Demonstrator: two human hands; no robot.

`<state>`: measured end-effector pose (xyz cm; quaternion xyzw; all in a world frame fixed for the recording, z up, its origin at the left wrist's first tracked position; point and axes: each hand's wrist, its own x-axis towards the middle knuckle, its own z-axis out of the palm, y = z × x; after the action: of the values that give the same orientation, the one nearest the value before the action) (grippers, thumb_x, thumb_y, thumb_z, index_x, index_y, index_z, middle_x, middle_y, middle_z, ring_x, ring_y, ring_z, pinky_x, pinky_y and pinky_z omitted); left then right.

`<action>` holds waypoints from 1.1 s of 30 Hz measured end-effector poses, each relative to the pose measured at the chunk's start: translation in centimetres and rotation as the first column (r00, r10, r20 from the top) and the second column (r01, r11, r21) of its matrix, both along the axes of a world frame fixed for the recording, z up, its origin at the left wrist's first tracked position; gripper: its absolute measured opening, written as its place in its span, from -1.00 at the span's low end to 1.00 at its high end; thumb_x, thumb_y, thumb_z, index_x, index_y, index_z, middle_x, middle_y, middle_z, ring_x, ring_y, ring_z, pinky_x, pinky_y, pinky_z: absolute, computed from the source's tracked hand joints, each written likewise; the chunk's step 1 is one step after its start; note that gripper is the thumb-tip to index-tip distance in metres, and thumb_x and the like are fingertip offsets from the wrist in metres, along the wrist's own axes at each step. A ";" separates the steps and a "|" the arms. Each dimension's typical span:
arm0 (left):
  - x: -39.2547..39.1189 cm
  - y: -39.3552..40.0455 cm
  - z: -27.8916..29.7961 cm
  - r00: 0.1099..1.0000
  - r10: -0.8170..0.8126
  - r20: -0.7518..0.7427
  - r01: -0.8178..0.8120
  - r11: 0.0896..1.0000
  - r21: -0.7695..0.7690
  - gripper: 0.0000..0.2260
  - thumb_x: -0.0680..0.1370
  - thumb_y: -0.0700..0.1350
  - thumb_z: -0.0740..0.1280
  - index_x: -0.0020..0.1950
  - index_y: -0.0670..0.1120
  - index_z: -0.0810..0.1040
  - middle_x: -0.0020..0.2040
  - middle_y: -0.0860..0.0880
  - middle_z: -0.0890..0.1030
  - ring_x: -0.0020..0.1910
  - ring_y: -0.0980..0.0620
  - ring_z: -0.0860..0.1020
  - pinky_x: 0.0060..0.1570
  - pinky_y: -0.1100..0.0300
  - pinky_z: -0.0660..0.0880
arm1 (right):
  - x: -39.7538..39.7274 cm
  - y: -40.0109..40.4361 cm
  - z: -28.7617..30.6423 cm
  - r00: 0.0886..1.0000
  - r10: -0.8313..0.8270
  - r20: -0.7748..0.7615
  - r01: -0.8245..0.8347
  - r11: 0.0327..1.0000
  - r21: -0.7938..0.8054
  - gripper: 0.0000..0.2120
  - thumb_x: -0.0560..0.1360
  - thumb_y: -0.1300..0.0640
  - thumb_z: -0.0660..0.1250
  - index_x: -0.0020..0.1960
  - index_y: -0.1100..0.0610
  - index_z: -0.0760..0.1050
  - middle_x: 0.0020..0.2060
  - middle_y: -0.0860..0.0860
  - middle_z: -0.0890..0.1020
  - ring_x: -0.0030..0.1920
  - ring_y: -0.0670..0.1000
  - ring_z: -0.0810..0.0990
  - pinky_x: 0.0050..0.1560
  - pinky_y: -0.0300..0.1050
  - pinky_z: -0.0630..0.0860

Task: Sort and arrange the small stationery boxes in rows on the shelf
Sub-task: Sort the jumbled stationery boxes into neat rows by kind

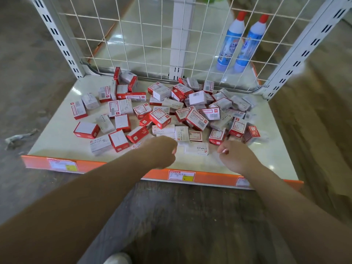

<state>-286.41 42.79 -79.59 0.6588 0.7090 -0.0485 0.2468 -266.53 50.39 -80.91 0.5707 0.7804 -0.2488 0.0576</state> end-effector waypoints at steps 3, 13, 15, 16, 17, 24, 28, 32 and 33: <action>1.8 -0.9 -0.7 0.983 -0.167 -0.081 0.158 0.982 -0.105 -0.78 0.58 -0.11 0.17 0.19 -0.07 0.47 0.13 -0.03 0.52 0.09 -0.01 0.49 -0.01 0.19 0.40 | 1.2 -0.8 -0.2 1.000 -0.013 0.011 0.013 0.999 -0.032 -0.84 0.53 0.22 0.19 0.05 0.07 0.47 0.12 0.02 0.53 0.11 0.02 0.49 0.06 -0.17 0.39; 5.3 -0.5 -1.8 0.992 -0.119 0.032 0.119 0.993 -0.018 -0.81 0.57 -0.09 0.18 0.14 -0.07 0.48 0.11 -0.04 0.54 0.07 -0.01 0.48 -0.05 0.20 0.37 | 3.9 -3.5 -1.2 0.987 -0.015 0.159 0.022 0.999 -0.042 -0.85 0.56 0.16 0.21 0.11 0.07 0.45 0.12 0.02 0.55 0.09 -0.01 0.50 0.11 -0.21 0.43; 5.8 0.1 -1.9 0.995 -0.068 0.073 0.066 0.998 0.022 -0.82 0.56 -0.09 0.19 0.12 -0.05 0.50 0.10 -0.02 0.55 0.05 0.00 0.49 -0.07 0.20 0.37 | 4.4 -3.7 -1.0 0.985 -0.024 0.170 0.033 0.998 -0.048 -0.85 0.57 0.16 0.21 0.13 0.07 0.45 0.11 0.01 0.55 0.08 -0.01 0.51 0.12 -0.20 0.45; 6.1 0.4 -1.8 0.994 -0.043 0.100 0.040 0.999 0.034 -0.81 0.56 -0.08 0.20 0.12 -0.05 0.50 0.11 -0.02 0.55 0.06 0.00 0.49 -0.04 0.20 0.40 | 4.8 -3.7 -0.8 0.985 -0.038 0.171 0.047 0.998 -0.049 -0.86 0.56 0.15 0.21 0.11 0.07 0.45 0.09 0.01 0.56 0.06 -0.02 0.52 0.12 -0.19 0.46; 6.3 0.8 -1.8 0.992 -0.025 0.123 0.020 0.999 0.040 -0.81 0.56 -0.08 0.20 0.13 -0.05 0.51 0.12 -0.02 0.54 0.07 0.00 0.49 0.00 0.18 0.43 | 5.2 -3.6 -0.8 0.984 -0.057 0.171 0.065 0.997 -0.043 -0.89 0.56 0.14 0.22 0.08 0.05 0.44 0.08 0.00 0.57 0.03 -0.04 0.53 0.11 -0.19 0.47; 8.0 2.4 -2.0 0.986 -0.026 0.162 0.017 0.998 0.055 -0.78 0.56 -0.07 0.21 0.18 -0.03 0.48 0.17 -0.03 0.53 0.10 -0.01 0.49 0.09 0.11 0.47 | 7.4 -2.1 -0.2 0.971 -0.226 0.074 0.226 0.974 0.012 -0.82 0.53 0.18 0.25 0.13 0.06 0.46 0.10 0.03 0.57 -0.06 -0.05 0.48 -0.05 -0.22 0.45; 7.8 3.7 -1.8 0.974 0.053 0.221 -0.078 0.991 0.105 -0.81 0.55 -0.08 0.24 0.14 -0.01 0.52 0.16 -0.01 0.54 0.10 0.00 0.49 0.11 0.06 0.49 | 8.7 -1.0 0.4 0.953 -0.301 -0.015 0.302 0.952 0.043 -0.81 0.52 0.21 0.21 0.09 0.10 0.50 0.06 0.04 0.56 -0.06 -0.02 0.45 -0.06 -0.19 0.38; 6.8 4.6 -1.4 0.941 0.158 0.299 -0.202 0.972 0.122 -0.82 0.54 -0.11 0.27 0.13 -0.03 0.53 0.19 -0.03 0.51 0.13 0.00 0.47 0.09 0.15 0.45 | 8.7 -0.1 1.2 0.933 -0.341 -0.116 0.351 0.933 0.079 -0.81 0.50 0.25 0.20 0.07 0.12 0.51 -0.09 0.04 0.52 -0.13 0.01 0.45 -0.13 -0.20 0.31; 6.5 4.8 -1.2 0.938 0.172 0.302 -0.220 0.966 0.134 -0.81 0.54 -0.12 0.26 0.14 -0.04 0.53 0.20 -0.04 0.50 0.13 -0.01 0.47 0.05 0.16 0.44 | 8.5 0.1 1.3 0.929 -0.344 -0.138 0.357 0.930 0.086 -0.80 0.50 0.25 0.20 0.07 0.12 0.52 -0.12 0.04 0.51 -0.16 0.02 0.46 -0.15 -0.20 0.31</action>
<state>-279.94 47.60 -80.83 0.6028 0.7294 0.1318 0.2955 -258.02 50.49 -79.61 0.6872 0.6804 -0.2458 -0.0666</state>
